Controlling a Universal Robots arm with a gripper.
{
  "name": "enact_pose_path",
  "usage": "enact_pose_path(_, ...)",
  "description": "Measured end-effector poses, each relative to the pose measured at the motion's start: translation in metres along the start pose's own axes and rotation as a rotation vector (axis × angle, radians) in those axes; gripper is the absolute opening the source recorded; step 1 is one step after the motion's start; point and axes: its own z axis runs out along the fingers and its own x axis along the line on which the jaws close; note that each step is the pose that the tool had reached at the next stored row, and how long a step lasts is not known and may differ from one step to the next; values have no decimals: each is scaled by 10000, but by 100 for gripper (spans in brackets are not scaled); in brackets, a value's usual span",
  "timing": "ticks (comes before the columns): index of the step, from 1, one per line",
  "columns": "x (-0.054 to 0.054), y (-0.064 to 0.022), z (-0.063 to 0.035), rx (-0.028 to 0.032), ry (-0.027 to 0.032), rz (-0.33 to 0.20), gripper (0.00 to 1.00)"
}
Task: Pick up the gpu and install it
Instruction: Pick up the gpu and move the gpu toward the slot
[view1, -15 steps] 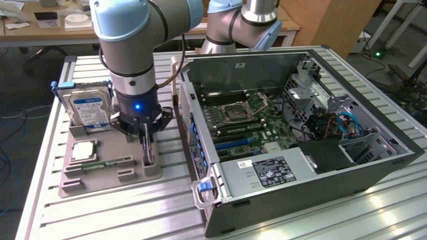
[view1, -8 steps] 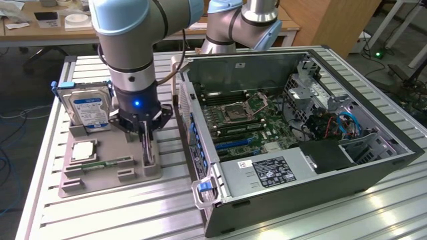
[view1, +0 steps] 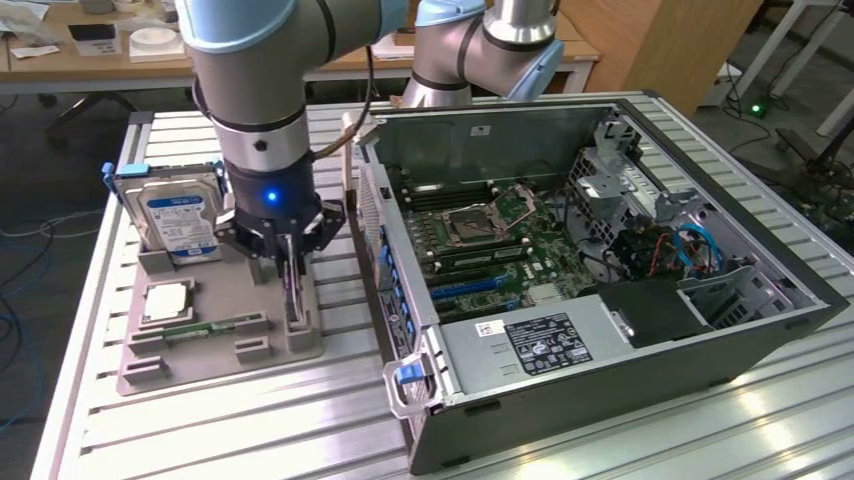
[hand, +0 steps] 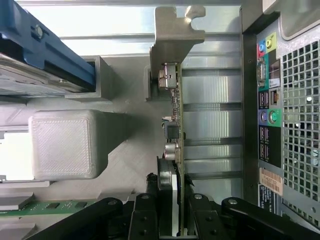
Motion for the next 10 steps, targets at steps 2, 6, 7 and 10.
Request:
enact_pose_path(2,0,1,-36,4,1,-1,28)
enact_pose_path(6,-2,4,-105,12,0,-1,28)
enact_pose_path(7,-2,5,-124,13,0,-1,28)
enact_pose_path(10,-2,8,-183,18,0,0,28)
